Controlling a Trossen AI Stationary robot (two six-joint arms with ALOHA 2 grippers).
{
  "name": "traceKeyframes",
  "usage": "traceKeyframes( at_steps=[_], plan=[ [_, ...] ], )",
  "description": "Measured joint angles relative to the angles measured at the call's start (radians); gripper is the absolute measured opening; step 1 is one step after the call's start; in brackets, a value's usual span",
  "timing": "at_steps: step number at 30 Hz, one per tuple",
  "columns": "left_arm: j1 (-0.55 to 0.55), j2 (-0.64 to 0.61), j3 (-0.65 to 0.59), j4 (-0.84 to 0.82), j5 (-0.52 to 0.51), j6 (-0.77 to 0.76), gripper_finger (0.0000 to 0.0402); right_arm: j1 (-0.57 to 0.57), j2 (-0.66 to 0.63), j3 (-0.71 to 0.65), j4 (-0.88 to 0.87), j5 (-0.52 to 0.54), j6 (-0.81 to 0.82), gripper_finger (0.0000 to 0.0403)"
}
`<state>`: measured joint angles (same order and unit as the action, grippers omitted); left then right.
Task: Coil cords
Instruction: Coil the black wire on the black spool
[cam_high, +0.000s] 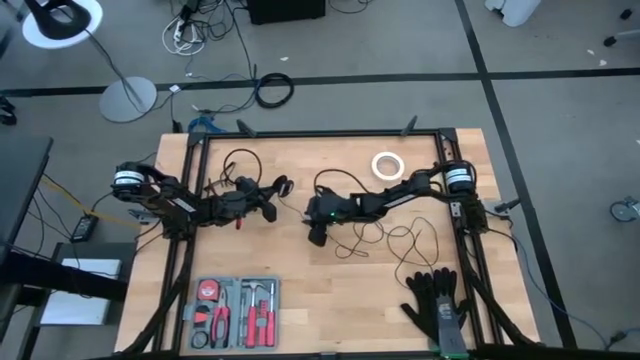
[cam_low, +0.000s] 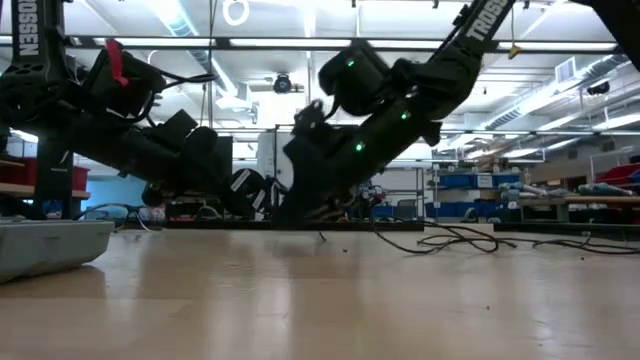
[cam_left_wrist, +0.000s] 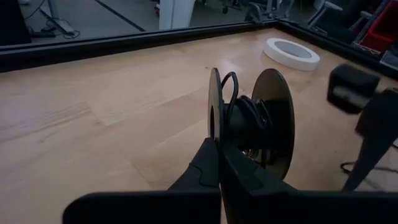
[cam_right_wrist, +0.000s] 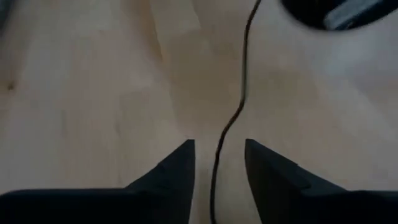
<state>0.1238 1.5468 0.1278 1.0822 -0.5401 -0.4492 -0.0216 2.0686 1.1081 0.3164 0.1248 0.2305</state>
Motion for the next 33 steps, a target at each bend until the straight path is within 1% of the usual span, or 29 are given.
traceKeyframes(
  at_steps=[4,7,10,13,15,16,20,22,24,27,33],
  plan=[
    [0.0,0.0,0.0,0.008,0.002,0.0,0.0,0.0,0.011,0.008,-0.043,-0.033,0.022,0.0158],
    [0.0,0.0,-0.001,0.024,0.002,0.0,0.0,0.002,0.006,0.012,-0.095,0.005,0.058,0.0148],
    [0.0,0.0,-0.001,0.028,0.018,-0.001,0.0,0.001,-0.006,0.011,-0.137,0.01,0.103,0.0114],
    [0.0,0.0,-0.001,0.032,0.032,-0.008,0.0,0.001,-0.016,0.009,-0.157,0.01,0.107,0.0058],
    [0.0,0.0,-0.001,0.065,0.058,-0.008,0.0,0.003,-0.024,0.007,-0.168,0.01,0.102,0.0018],
    [0.0,0.0,-0.001,0.089,0.072,-0.005,0.0,0.004,-0.027,0.006,-0.171,0.01,0.094,0.001],
    [0.0,0.0,-0.001,0.226,0.161,0.021,0.0,-0.001,-0.028,0.007,-0.19,-0.003,0.108,0.0007],
    [0.0,0.0,-0.001,0.291,0.229,0.05,0.0,-0.005,-0.031,0.009,-0.218,-0.01,0.11,0.0003],
    [0.0,0.0,0.0,0.319,0.294,0.074,0.0,-0.009,-0.037,0.01,-0.244,-0.009,0.11,0.0003],
    [0.0,0.0,-0.001,0.279,0.338,0.078,0.0,-0.02,-0.058,0.008,-0.282,-0.007,0.11,0.0002],
    [0.0,0.0,-0.001,0.129,0.419,0.082,0.0,-0.063,-0.14,0.001,-0.392,0.011,0.102,0.0001]
  ],
)
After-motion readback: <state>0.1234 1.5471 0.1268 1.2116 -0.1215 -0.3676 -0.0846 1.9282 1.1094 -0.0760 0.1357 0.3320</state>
